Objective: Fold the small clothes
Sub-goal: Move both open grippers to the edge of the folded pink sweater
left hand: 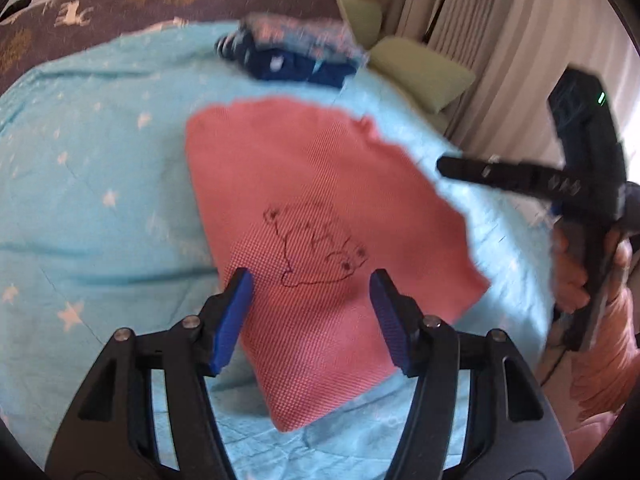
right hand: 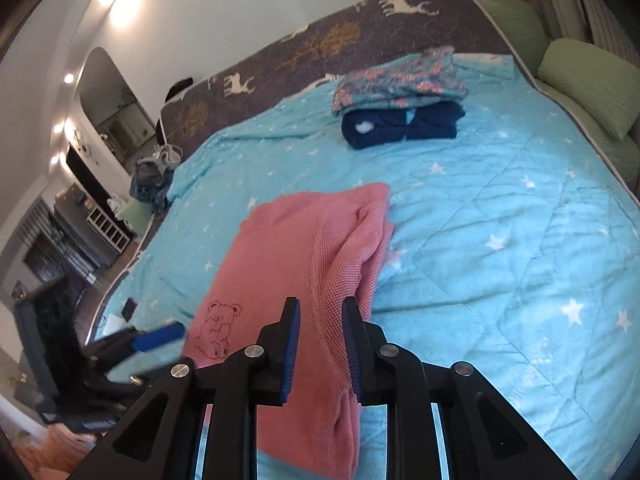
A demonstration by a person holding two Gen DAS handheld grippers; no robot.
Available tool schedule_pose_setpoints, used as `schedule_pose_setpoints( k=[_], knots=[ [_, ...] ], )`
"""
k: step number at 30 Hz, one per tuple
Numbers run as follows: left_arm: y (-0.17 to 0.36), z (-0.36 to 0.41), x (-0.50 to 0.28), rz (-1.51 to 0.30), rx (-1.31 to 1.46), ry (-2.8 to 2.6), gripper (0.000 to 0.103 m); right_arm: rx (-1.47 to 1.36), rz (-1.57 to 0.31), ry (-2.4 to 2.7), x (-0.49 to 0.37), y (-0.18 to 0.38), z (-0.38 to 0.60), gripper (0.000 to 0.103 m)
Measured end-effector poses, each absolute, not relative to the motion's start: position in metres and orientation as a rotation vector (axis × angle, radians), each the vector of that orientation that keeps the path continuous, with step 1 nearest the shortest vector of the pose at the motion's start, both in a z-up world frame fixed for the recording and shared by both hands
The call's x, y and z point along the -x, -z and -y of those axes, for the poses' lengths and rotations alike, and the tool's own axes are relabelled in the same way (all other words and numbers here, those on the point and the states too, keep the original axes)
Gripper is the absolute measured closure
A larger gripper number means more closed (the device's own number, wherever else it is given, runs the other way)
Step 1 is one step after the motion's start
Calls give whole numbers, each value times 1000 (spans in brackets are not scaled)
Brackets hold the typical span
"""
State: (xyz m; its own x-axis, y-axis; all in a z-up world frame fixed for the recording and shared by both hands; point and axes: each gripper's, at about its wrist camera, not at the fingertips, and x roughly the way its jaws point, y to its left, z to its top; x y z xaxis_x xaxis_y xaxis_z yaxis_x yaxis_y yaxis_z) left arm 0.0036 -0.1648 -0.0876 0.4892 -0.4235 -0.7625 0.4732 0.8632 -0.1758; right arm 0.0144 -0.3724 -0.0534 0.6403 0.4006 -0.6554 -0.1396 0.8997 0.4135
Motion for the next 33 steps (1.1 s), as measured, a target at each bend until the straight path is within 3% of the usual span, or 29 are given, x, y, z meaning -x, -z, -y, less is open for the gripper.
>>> schedule_pose_setpoints(
  k=[4, 6, 11, 14, 17, 23, 26, 27, 28, 29, 33],
  knots=[
    [97, 161, 5, -892, -98, 537, 40, -357, -918, -344, -34, 85, 366, 81],
    [95, 158, 5, -899, -94, 548, 40, -382, -897, -377, -32, 89, 372, 91],
    [84, 143, 0, -932, -45, 534, 40, -411, -926, -379, -35, 89, 383, 91],
    [64, 132, -10, -878, 35, 550, 40, -447, -915, -437, -37, 77, 387, 84],
    [44, 138, -29, -814, 51, 600, 40, -477, -838, -479, -46, 57, 391, 52],
    [62, 174, -63, -842, 25, 655, 40, -440, -868, -408, -97, 61, 385, 52],
    [80, 183, -71, -879, -10, 639, 40, -403, -889, -351, -119, 73, 385, 53],
    [89, 185, -74, -894, -17, 636, 40, -384, -896, -331, -122, 76, 385, 58],
    [93, 186, -74, -893, -20, 636, 40, -354, -920, -298, -127, 82, 384, 69],
    [93, 185, -72, -889, -21, 639, 40, -332, -944, -273, -130, 88, 383, 98],
    [92, 185, -71, -877, -35, 657, 40, -374, -912, -258, -129, 90, 394, 98]
  ],
)
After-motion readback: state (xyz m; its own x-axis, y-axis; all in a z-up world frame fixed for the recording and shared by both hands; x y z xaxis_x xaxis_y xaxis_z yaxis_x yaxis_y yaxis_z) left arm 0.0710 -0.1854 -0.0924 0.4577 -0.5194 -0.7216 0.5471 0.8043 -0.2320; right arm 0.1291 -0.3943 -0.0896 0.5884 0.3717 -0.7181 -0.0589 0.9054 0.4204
